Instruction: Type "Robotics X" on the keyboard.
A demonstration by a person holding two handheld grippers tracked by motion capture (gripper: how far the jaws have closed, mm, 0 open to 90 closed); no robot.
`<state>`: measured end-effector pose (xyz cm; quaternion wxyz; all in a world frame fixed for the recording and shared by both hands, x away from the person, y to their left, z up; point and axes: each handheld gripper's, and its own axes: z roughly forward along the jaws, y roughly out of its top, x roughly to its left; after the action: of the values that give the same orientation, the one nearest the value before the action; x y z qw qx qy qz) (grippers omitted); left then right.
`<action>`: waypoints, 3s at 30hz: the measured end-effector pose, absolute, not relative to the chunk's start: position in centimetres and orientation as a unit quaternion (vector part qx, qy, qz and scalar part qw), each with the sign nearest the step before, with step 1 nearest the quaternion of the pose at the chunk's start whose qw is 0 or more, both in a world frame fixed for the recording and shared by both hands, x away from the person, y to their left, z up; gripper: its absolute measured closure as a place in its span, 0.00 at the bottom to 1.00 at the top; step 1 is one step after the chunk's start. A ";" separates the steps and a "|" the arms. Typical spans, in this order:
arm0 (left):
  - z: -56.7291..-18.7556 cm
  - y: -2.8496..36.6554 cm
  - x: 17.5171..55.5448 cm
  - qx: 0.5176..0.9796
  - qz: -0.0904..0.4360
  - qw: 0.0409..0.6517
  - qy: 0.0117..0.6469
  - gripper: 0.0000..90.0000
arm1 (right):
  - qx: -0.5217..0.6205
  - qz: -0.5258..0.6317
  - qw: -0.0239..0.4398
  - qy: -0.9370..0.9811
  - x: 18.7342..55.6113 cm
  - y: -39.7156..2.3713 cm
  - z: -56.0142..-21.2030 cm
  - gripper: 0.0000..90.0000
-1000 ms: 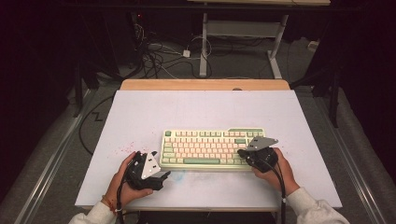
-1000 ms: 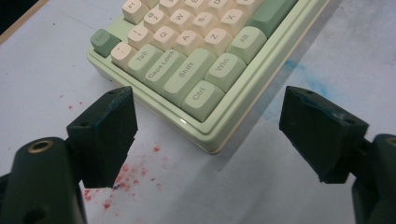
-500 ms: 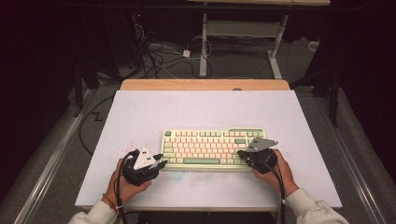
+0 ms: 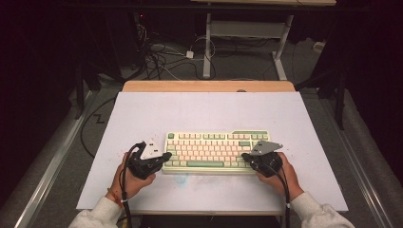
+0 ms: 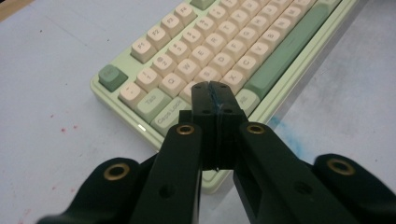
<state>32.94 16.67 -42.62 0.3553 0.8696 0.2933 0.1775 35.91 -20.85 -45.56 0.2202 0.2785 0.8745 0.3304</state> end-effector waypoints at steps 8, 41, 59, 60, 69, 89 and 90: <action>-42.1 15.3 33.5 0.877 0.177 0.347 0.281 0.97 | 0.277 0.331 0.224 0.874 35.8 -20.8 -45.6 1.00; -43.7 10.2 36.8 0.917 0.147 0.277 0.247 0.97 | 0.274 0.329 0.230 0.874 35.7 -20.8 -45.6 1.00; -44.4 10.1 37.0 0.922 0.147 0.258 0.247 0.97 | 0.274 0.328 0.230 0.875 35.7 -20.7 -45.6 1.00; -44.6 10.1 37.1 0.924 0.144 0.255 0.245 0.97 | 0.274 0.328 0.230 0.874 35.7 -20.7 -45.6 1.00; -43.8 10.0 36.7 0.919 0.160 0.267 0.243 0.97 | 0.272 0.326 0.233 0.875 35.6 -20.7 -45.6 1.00; -43.2 10.7 36.4 0.905 0.180 0.299 0.241 0.92 | 0.274 0.325 0.231 0.875 35.6 -20.8 -45.6 1.00; -43.2 10.7 36.4 0.904 0.183 0.300 0.242 0.91 | 0.273 0.325 0.230 0.876 35.6 -20.8 -45.5 1.00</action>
<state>36.43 10.70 -43.21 0.3000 0.9043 0.2422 0.1833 35.60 -20.83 -45.55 0.2302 0.2727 0.8758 0.3249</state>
